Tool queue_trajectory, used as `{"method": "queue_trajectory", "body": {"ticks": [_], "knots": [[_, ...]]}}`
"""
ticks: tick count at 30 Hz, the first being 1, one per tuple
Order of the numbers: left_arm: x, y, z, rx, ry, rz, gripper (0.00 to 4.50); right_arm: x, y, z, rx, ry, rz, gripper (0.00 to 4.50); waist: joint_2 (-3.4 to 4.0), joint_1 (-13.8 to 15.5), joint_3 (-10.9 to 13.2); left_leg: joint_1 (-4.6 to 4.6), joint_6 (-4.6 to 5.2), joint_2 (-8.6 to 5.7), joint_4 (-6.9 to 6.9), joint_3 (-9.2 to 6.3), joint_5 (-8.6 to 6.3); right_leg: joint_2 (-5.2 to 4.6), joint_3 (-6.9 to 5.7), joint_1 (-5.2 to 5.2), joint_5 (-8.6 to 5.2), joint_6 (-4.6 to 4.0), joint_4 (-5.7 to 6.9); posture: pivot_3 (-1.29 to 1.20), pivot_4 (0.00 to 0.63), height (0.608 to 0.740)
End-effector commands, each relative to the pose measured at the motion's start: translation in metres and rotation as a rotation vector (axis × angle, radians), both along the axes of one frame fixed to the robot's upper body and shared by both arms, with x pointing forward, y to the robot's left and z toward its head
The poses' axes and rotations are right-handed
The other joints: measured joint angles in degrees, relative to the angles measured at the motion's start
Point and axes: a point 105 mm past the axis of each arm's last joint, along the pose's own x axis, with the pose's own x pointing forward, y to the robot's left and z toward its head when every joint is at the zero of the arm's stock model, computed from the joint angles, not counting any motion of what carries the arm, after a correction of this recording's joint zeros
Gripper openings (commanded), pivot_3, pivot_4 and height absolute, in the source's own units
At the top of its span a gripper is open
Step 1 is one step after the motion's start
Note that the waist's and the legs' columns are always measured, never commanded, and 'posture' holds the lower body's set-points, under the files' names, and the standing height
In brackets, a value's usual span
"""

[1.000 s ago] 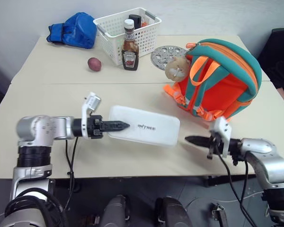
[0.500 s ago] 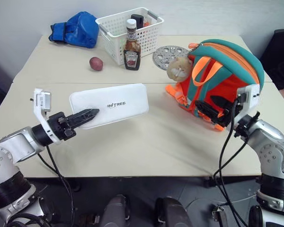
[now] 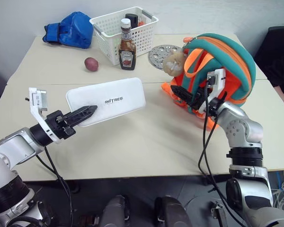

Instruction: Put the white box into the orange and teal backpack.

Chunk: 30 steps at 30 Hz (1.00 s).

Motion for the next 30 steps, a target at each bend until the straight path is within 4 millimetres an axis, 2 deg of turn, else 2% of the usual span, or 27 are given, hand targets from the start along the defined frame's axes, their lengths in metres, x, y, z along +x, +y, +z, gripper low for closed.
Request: {"method": "queue_trajectory", "body": {"ticks": [1, 9, 12, 16, 20, 23, 27, 30], "knots": [[-0.002, 0.006, 0.013, -0.014, -0.065, 0.023, 1.34, -0.006, 0.001, 0.016, -0.010, -0.087, 0.052, 2.82, 0.00, 0.0, 0.0, 0.00, 0.00, 0.00, 0.00, 0.00, 0.00, 0.00, 0.00, 0.00, 0.00, 0.00, 0.00, 0.00, 0.150, 0.740], [0.003, 0.022, 0.018, 0.003, -0.073, 0.083, 1.34, -0.028, -0.002, 0.019, -0.073, -0.117, 0.191, 0.02, 0.00, 0.0, 0.0, 0.00, -0.01, 0.01, -0.04, 0.00, -0.01, 0.00, 0.00, -0.01, 0.00, 0.00, -0.06, 0.00, 0.150, 0.740], [0.007, 0.030, 0.020, 0.004, -0.079, 0.113, 1.34, -0.042, -0.002, 0.024, -0.091, -0.129, 0.275, 0.01, 0.01, 0.0, 0.0, -0.01, -0.03, 0.01, -0.06, -0.01, -0.02, 0.00, -0.01, -0.02, 0.00, 0.00, -0.08, 0.00, 0.150, 0.740], [0.014, 0.035, 0.030, 0.044, -0.106, 0.118, 1.34, -0.084, -0.003, 0.031, -0.138, -0.117, 0.503, 0.01, 0.00, 0.2, 0.0, -0.03, -0.03, 0.02, -0.10, -0.01, -0.04, -0.01, -0.02, -0.03, 0.00, 0.00, -0.17, 0.00, 0.150, 0.740], [0.015, 0.035, 0.039, 0.064, -0.138, 0.093, 1.34, -0.114, -0.005, 0.031, -0.185, -0.074, 0.662, 0.01, -0.03, 0.1, 0.0, -0.03, -0.01, 0.01, -0.13, 0.00, -0.08, -0.01, -0.02, -0.01, 0.00, 0.00, -0.27, 0.00, 0.150, 0.740], [0.016, 0.030, 0.051, 0.089, -0.181, 0.052, 1.34, -0.146, -0.008, 0.033, -0.232, -0.021, 0.832, 0.01, -0.03, 0.1, 0.0, -0.03, -0.01, 0.02, -0.17, 0.00, -0.13, -0.02, -0.02, -0.02, 0.00, 0.00, -0.31, 0.00, 0.150, 0.740], [0.015, 0.021, 0.059, 0.116, -0.222, -0.001, 1.34, -0.165, -0.010, 0.037, -0.237, 0.027, 0.935, 0.01, -0.04, 0.0, 0.1, -0.01, -0.04, 0.04, -0.22, 0.02, -0.16, -0.02, -0.01, -0.02, 0.00, 0.00, -0.35, 0.00, 0.150, 0.740], [0.010, 0.002, 0.072, 0.131, -0.292, -0.106, 1.34, -0.187, -0.013, 0.047, -0.224, 0.068, 1.053, 0.01, -0.09, 0.2, 0.1, -0.03, -0.04, 0.04, -0.24, 0.01, -0.16, -0.02, -0.03, -0.03, 0.00, 0.00, -0.37, 0.00, 0.150, 0.740]]}}
